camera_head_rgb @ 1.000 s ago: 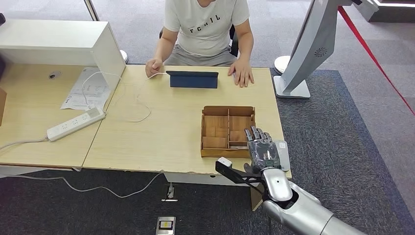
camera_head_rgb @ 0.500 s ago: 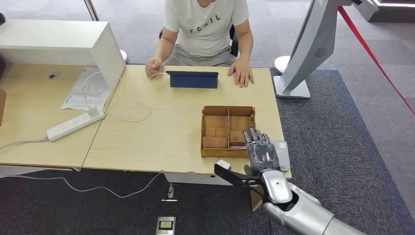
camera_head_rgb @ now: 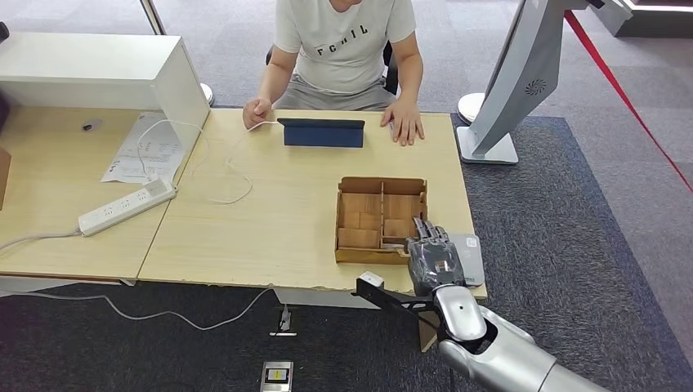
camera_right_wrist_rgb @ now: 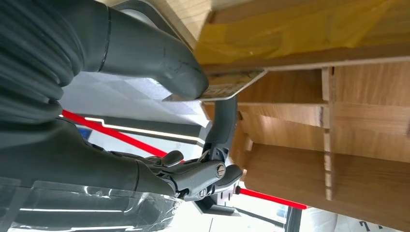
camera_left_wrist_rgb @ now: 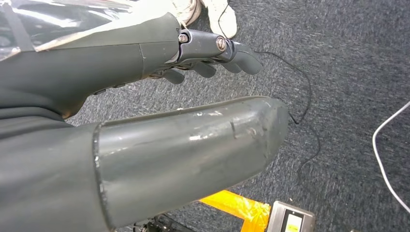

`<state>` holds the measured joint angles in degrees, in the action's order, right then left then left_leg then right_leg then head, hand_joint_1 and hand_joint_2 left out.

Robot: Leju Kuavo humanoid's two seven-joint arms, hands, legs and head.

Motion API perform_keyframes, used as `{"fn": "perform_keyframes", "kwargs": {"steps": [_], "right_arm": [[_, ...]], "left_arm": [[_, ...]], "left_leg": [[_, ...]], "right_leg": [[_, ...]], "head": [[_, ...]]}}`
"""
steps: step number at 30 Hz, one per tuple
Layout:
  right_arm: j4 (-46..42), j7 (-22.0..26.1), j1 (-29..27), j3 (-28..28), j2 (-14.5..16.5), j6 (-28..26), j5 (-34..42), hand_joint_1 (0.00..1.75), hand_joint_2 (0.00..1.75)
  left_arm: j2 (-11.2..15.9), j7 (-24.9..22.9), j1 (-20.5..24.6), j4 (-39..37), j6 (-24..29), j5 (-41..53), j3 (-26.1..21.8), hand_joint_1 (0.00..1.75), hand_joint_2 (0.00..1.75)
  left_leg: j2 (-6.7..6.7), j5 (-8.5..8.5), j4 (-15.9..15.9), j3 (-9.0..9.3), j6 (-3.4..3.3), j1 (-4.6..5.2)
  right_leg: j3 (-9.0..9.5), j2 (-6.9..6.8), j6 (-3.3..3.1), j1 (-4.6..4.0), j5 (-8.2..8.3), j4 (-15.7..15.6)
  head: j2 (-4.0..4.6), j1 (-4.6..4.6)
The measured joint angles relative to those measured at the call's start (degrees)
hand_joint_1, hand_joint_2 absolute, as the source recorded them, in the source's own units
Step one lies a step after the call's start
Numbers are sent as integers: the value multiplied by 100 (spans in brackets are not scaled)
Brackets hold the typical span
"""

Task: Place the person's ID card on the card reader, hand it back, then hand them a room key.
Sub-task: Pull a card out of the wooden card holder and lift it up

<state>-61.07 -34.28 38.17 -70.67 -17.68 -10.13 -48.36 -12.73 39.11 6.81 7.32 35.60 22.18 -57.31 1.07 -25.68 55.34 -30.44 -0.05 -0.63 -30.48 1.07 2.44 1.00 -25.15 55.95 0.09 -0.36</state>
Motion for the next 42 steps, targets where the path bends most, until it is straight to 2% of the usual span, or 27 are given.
{"fn": "perform_keyframes", "kwargs": {"steps": [20, 29, 42], "right_arm": [[-15, -61, -111, 0, -2, 4, -62, 175, 175], [-156, 19, -149, 14, -5, -458, -683, 175, 175], [-790, 16, 395, 146, -51, -253, -1358, 175, 175]], "left_arm": [[-3, 93, 5, -24, -17, 121, -126, 0, 0], [-17, 95, 4, -48, -6, 257, -132, 0, 0], [-48, 95, 5, -57, -111, 451, -149, 0, 0]], "left_leg": [[-1, 0, 0, 5, 0, 0], [-1, 0, 0, 2, 0, 0], [-2, 1, 1, 2, 0, 0]], "right_leg": [[3, 0, 0, 0, 0, -1], [2, 1, 1, 0, 1, 0], [2, 1, 4, 0, 3, 0]], "head": [[0, 1], [0, 0], [0, 0]]}}
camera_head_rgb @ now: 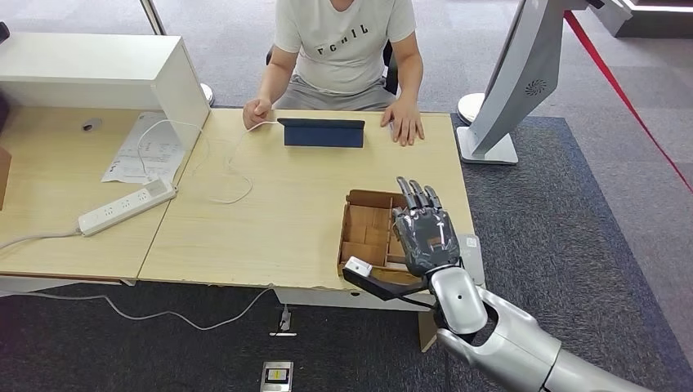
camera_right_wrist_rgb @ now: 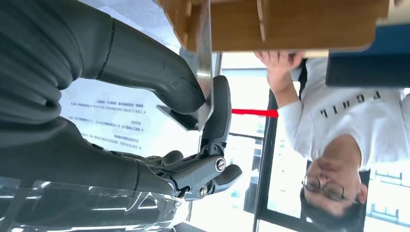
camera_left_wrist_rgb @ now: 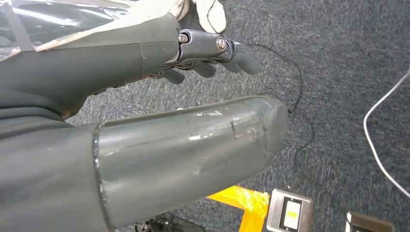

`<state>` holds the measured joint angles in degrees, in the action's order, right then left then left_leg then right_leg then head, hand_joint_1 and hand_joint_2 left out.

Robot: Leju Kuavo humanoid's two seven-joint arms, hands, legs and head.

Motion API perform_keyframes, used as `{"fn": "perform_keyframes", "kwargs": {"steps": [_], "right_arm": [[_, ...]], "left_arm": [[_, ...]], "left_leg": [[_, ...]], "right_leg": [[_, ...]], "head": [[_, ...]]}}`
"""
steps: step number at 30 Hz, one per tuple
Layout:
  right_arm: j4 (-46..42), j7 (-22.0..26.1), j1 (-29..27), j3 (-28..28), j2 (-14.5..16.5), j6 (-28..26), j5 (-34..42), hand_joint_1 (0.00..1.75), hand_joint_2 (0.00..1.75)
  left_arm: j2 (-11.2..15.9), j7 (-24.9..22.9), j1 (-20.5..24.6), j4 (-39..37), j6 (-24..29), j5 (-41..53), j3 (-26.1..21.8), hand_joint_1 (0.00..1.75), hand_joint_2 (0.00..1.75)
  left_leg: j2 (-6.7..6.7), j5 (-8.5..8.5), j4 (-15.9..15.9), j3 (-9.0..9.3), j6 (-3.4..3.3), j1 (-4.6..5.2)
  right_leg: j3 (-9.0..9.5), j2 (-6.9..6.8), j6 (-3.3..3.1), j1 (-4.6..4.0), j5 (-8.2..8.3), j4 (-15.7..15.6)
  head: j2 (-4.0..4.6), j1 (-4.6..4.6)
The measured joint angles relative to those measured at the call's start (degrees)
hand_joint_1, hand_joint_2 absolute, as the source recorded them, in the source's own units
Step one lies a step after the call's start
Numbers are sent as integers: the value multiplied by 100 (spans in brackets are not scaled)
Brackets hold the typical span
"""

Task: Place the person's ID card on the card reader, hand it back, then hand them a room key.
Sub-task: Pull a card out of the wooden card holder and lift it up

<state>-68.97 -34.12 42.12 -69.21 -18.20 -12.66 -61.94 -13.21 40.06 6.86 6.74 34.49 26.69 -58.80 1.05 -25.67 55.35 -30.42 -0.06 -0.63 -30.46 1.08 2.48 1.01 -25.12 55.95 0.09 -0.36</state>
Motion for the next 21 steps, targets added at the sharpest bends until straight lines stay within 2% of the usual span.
{"fn": "perform_keyframes", "kwargs": {"steps": [13, 21], "right_arm": [[-131, 72, 475, -1, 43, 122, -162, 175, 175], [349, 44, 999, -7, 371, 349, 257, 175, 175]], "left_arm": [[-21, -15, 1, -11, -150, 161, -104, 0, 0], [-9, 0, 2, -8, -383, 283, -128, 0, 0]], "left_leg": [[0, 1, 0, -2, 0, 0], [1, 3, 0, -2, 2, -1]], "right_leg": [[0, 0, 0, 0, 0, 1], [1, 0, 0, 0, 1, 4]], "head": [[0, 0], [0, 0]]}}
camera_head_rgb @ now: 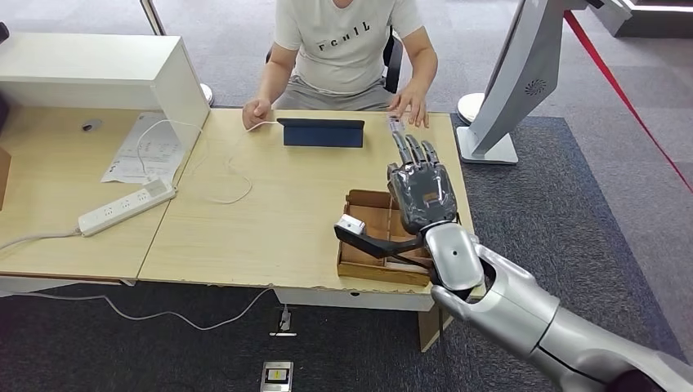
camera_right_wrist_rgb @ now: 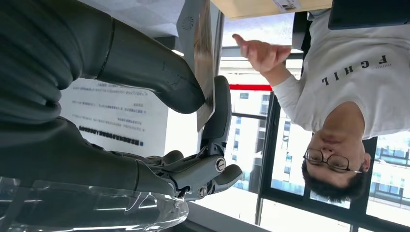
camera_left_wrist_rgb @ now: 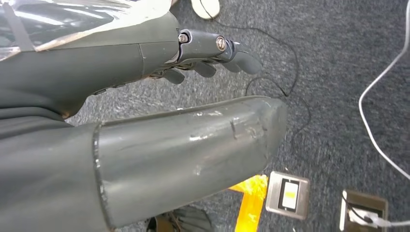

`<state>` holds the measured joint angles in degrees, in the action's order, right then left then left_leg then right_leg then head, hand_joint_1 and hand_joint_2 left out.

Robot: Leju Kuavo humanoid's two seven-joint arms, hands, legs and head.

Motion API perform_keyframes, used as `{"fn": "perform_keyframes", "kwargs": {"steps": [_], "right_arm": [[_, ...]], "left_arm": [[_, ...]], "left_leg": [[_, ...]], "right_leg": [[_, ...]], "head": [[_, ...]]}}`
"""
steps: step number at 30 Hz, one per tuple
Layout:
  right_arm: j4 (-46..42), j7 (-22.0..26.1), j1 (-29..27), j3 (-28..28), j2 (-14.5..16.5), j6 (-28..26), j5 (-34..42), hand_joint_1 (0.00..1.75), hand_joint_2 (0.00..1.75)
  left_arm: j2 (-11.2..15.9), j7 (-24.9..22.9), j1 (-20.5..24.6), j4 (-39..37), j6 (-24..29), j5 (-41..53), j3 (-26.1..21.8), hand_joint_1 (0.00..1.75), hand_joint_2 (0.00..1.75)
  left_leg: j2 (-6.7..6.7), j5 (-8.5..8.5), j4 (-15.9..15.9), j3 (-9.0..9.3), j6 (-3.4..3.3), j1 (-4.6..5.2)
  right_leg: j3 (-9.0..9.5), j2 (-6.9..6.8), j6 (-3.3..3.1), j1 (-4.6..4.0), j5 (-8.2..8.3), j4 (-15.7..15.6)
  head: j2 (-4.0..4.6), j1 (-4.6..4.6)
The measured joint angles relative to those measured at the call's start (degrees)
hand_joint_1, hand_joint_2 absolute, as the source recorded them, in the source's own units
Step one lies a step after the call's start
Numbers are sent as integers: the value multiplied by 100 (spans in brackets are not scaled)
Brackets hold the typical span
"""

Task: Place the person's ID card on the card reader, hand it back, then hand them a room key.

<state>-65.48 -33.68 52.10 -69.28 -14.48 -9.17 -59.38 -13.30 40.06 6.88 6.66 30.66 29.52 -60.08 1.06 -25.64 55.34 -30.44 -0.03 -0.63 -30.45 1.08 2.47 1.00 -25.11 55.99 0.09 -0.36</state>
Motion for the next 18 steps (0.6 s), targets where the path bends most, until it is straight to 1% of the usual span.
{"fn": "perform_keyframes", "kwargs": {"steps": [9, 18], "right_arm": [[725, -93, 403, -22, 434, 266, 133, 175, 175], [1113, -159, 510, -38, 631, 342, 188, 175, 175]], "left_arm": [[3, 0, 0, 22, -152, 19, -1, 0, 0], [3, 0, 0, 25, -208, -36, -2, 0, 0]], "left_leg": [[1, 0, 0, -1, 0, 0], [1, 0, 0, 0, 0, 0]], "right_leg": [[-1, 0, 0, 0, 0, -1], [-1, 0, 0, 0, 0, -1]], "head": [[0, -1], [0, -1]]}}
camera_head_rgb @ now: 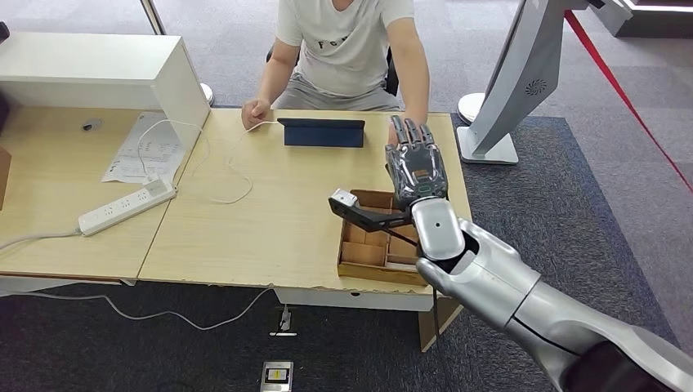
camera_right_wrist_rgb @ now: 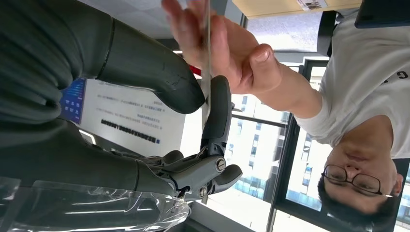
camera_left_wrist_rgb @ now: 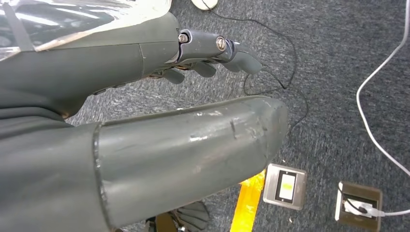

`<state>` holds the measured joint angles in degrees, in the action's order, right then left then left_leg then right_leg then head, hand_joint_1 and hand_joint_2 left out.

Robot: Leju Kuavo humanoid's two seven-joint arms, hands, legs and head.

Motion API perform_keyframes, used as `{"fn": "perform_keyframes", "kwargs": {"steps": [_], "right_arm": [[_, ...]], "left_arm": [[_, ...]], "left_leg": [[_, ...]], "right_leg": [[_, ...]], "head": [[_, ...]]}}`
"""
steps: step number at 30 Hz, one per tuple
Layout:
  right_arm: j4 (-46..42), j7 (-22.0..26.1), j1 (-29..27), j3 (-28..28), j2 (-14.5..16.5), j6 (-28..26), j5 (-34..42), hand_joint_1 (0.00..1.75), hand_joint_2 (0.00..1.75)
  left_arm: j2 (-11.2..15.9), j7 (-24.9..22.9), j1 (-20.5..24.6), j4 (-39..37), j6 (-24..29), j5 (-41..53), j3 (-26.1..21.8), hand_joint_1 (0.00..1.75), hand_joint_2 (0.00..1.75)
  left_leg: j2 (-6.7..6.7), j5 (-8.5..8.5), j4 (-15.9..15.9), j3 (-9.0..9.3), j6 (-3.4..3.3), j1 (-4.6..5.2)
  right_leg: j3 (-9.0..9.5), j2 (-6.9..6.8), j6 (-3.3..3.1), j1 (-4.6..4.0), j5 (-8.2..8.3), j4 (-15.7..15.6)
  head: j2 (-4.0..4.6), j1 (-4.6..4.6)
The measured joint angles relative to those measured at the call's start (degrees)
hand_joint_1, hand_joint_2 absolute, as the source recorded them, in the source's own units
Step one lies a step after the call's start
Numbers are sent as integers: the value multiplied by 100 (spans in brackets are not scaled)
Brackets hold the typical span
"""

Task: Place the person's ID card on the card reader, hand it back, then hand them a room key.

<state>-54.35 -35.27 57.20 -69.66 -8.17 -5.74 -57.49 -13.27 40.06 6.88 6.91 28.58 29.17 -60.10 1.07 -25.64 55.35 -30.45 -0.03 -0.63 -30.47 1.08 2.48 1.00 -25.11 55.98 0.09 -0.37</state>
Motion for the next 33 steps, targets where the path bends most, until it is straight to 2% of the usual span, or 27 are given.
{"fn": "perform_keyframes", "kwargs": {"steps": [7, 8, 9, 11, 12, 13, 19, 26, 30, 33], "right_arm": [[169, -69, 53, -18, 20, 143, 58, 175, 175], [183, -85, 54, -21, 17, 159, 61, 138, 175], [192, -101, 54, -25, 14, 174, 61, 95, 175], [208, -135, 54, -42, 6, 195, 54, 7, 87], [213, -150, 54, -55, 2, 202, 46, 0, 44], [216, -161, 54, -68, -2, 221, 40, 0, 0], [224, -125, 60, -154, -4, 457, 133, 0, 0], [245, -232, 144, -251, -61, 446, 271, 0, 0], [192, -399, 179, -221, -267, 497, 431, 0, 0], [65, -453, 149, -40, -571, 700, 186, 0, 0]], "left_arm": [[-10, 0, 0, 0, 36, -70, -33, 0, 0], [-13, 0, -1, 0, 49, -81, -37, 0, 0], [-16, 0, -1, 0, 64, -86, -40, 0, 0], [-24, 0, -1, 0, 95, -98, -53, 0, 0], [-30, 0, -1, 0, 111, -103, -64, 0, 0], [-34, 0, -1, 0, 123, -114, -78, 0, 0], [-42, 0, 0, 0, 140, -197, -137, 0, 0], [-41, 0, 1, 0, 159, -251, -233, 0, 0], [-38, 0, 1, 0, 205, -291, -281, 0, 0], [-33, -1, 0, -1, 285, -297, -327, 0, 0]], "left_leg": [[0, 0, 0, 0, 0, 0], [0, 0, 0, 0, 0, 0], [0, 0, 0, 0, 0, 0], [-1, 0, 0, 0, 0, 0], [-1, 0, 0, 0, 0, 0], [-1, 0, 0, 0, 0, 0], [-1, 0, 0, 0, 0, 0], [-1, 0, 2, 1, 0, 0], [-1, 0, 7, 2, 0, 1], [3, 0, 12, 2, -1, 1]], "right_leg": [[0, 0, 0, 0, 0, 0], [-1, 0, 0, 0, 0, 0], [-1, 0, 0, 0, 0, 0], [-1, 0, 0, 0, 0, 0], [-1, 0, 0, 0, 0, 0], [-1, 0, 0, 0, 0, 0], [-2, 0, 0, 0, 0, 0], [-2, 0, 0, 0, 0, 0], [-2, 0, 0, 1, 0, -1], [-1, -1, 1, 1, 1, -3]], "head": [[0, -1], [0, -1], [0, -1], [0, -1], [0, -1], [0, 0], [0, 1], [0, -1], [0, 1], [0, 0]]}}
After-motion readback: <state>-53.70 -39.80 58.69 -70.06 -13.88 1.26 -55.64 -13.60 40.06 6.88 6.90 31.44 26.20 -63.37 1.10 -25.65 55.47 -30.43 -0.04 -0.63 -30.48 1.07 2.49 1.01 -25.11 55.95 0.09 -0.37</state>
